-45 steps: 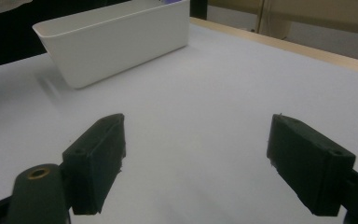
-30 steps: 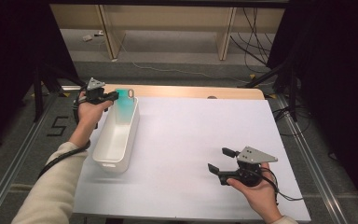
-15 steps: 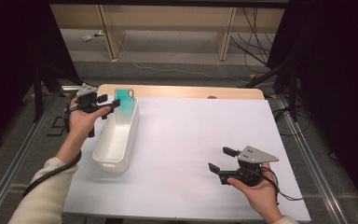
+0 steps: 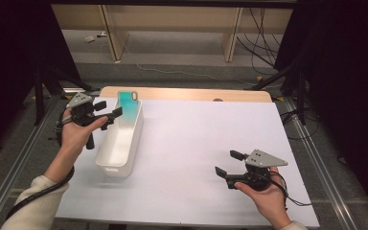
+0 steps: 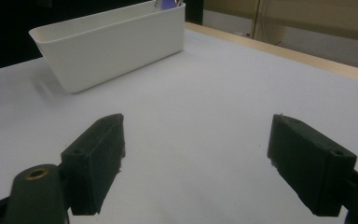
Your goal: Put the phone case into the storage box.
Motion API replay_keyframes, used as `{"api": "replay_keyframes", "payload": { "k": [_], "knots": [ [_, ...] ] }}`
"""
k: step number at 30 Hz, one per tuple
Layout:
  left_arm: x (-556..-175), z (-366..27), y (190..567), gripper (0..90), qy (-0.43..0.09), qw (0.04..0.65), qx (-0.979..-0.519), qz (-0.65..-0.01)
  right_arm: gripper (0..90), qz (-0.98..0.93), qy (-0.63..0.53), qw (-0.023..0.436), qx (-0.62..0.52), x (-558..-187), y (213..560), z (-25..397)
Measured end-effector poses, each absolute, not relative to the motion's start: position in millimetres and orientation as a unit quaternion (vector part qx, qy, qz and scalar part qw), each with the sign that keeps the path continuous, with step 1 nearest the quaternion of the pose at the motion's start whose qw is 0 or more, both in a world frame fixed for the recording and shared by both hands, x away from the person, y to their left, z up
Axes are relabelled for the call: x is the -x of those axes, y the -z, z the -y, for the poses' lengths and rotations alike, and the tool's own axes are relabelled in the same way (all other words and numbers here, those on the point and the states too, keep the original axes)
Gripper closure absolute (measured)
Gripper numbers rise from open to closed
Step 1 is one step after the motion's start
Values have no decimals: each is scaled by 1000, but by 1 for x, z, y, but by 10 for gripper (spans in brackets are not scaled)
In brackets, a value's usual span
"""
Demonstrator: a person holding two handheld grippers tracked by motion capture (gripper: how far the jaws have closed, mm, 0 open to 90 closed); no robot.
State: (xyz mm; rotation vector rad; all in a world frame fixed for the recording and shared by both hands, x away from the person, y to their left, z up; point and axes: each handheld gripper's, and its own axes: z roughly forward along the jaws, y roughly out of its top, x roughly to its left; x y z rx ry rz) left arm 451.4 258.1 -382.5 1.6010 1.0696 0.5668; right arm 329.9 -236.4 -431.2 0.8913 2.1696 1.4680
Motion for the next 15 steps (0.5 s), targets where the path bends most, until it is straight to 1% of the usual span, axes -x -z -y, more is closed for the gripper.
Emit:
{"api": "replay_keyframes", "payload": {
  "k": [5, 7, 10, 12, 14, 15],
  "knots": [
    [-440, -256, 381, 192, -243, 539, -679, -435, 201, -771, -520, 180, -321, -329, 431, 236],
    [-435, -254, 381, 179, -241, 541, -680, -432, 200, -766, -527, 190, -314, -331, 432, 236],
    [-429, -252, 381, 163, -235, 543, -682, -430, 200, -771, -519, 174, -325, -329, 431, 236],
    [-424, -251, 381, 154, -236, 544, -684, -425, 199, -771, -519, 175, -324, -329, 431, 236],
    [-419, -249, 381, 151, -233, 545, -686, -422, 199, -768, -523, 190, -317, -331, 431, 236],
    [-417, -248, 382, 149, -233, 546, -686, -421, 199, -768, -523, 182, -323, -330, 431, 236]
  ]
}}
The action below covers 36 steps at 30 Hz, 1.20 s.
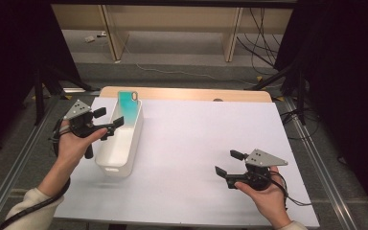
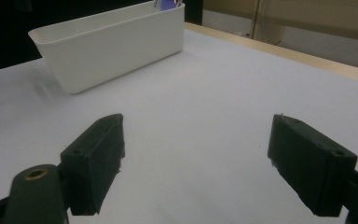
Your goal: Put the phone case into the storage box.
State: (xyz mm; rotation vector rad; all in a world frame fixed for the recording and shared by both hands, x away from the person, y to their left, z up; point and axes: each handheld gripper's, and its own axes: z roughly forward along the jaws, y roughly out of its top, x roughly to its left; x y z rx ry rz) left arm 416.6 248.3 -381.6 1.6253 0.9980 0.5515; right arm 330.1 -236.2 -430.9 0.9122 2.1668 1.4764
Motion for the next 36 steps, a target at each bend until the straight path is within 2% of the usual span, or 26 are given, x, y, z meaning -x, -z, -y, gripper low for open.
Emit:
{"api": "replay_keyframes", "payload": {
  "k": [3, 8, 18, 34, 36],
  "knots": [
    [-409, -247, 384, 149, -230, 552, -687, -413, 199, -772, -519, 175, -325, -329, 431, 236],
    [-397, -242, 387, 150, -232, 552, -690, -407, 199, -766, -527, 192, -313, -331, 431, 236],
    [-373, -228, 387, 149, -230, 554, -706, -377, 198, -765, -530, 177, -320, -330, 431, 235],
    [-355, -222, 395, 141, -225, 552, -718, -358, 198, -764, -531, 191, -312, -331, 431, 236],
    [-351, -220, 397, 141, -223, 552, -719, -358, 198, -765, -530, 177, -319, -330, 431, 235]
  ]
}}
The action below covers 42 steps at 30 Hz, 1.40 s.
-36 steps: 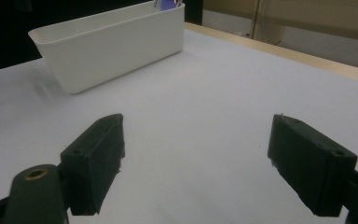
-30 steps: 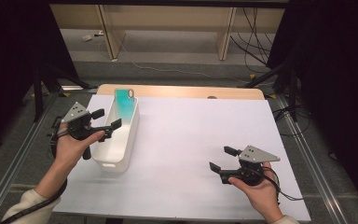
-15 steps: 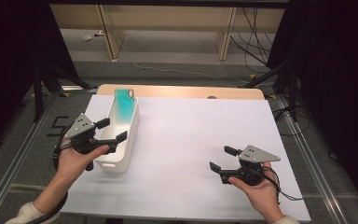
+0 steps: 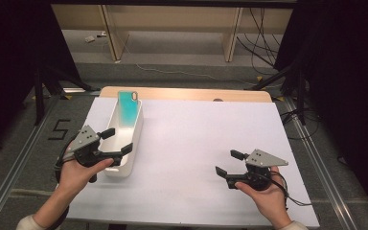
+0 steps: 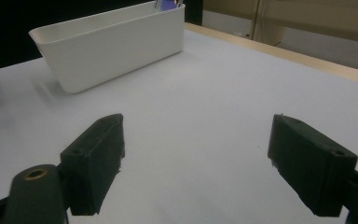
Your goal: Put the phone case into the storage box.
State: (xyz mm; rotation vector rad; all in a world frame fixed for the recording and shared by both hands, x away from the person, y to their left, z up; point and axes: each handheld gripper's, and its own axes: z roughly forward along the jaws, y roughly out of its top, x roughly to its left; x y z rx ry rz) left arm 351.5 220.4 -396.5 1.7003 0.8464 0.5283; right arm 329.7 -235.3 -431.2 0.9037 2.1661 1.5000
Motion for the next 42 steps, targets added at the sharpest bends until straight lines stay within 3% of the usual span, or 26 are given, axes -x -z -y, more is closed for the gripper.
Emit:
{"api": "replay_keyframes", "payload": {
  "k": [42],
  "knots": [
    [-324, -217, 422, 128, -235, 562, -726, -319, 196, -767, -523, 191, -320, -323, 432, 245]
  ]
}}
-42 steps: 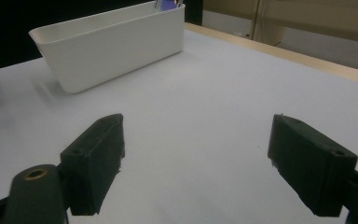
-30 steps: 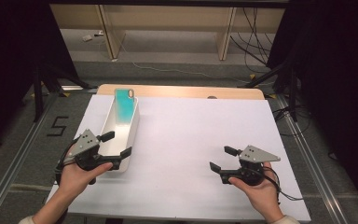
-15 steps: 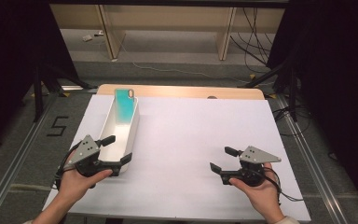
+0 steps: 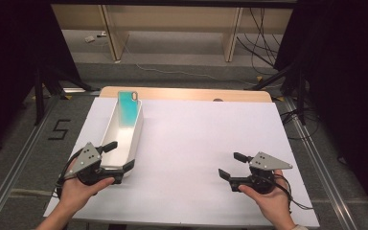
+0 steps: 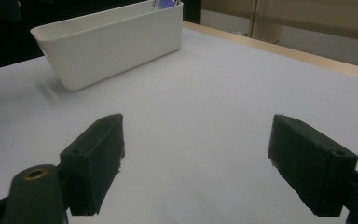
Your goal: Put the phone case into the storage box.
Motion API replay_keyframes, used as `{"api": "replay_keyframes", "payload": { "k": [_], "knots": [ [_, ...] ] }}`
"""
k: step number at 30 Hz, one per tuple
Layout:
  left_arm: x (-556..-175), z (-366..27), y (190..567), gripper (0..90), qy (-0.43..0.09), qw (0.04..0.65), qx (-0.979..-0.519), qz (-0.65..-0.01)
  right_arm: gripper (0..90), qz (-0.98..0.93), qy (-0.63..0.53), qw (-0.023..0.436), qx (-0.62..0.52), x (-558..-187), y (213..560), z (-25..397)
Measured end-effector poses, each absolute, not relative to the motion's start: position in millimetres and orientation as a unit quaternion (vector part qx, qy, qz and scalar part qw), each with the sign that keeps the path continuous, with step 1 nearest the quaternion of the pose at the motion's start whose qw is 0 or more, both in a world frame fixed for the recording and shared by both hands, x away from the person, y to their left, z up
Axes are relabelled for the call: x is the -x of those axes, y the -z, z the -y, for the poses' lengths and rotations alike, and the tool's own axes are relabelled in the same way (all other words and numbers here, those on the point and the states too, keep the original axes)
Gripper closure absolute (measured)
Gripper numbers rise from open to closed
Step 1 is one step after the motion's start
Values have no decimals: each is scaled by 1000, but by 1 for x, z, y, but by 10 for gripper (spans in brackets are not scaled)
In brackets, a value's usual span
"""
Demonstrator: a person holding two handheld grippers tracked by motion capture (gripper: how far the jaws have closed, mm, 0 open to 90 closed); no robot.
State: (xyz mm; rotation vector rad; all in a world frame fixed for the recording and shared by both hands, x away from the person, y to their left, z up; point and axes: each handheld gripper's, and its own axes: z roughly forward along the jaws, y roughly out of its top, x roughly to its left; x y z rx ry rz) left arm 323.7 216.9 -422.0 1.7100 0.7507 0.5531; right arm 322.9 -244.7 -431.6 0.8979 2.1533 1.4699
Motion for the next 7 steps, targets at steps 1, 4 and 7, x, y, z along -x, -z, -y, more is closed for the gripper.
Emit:
{"api": "replay_keyframes", "payload": {
  "k": [1, 4, 7],
  "knots": [
    [-324, -216, 422, 128, -234, 562, -726, -319, 196, -767, -522, 182, -325, -322, 431, 244],
    [-323, -215, 422, 129, -234, 563, -727, -316, 196, -763, -531, 183, -321, -323, 432, 244],
    [-323, -213, 422, 132, -234, 563, -728, -314, 193, -765, -528, 172, -326, -322, 432, 244]
  ]
}}
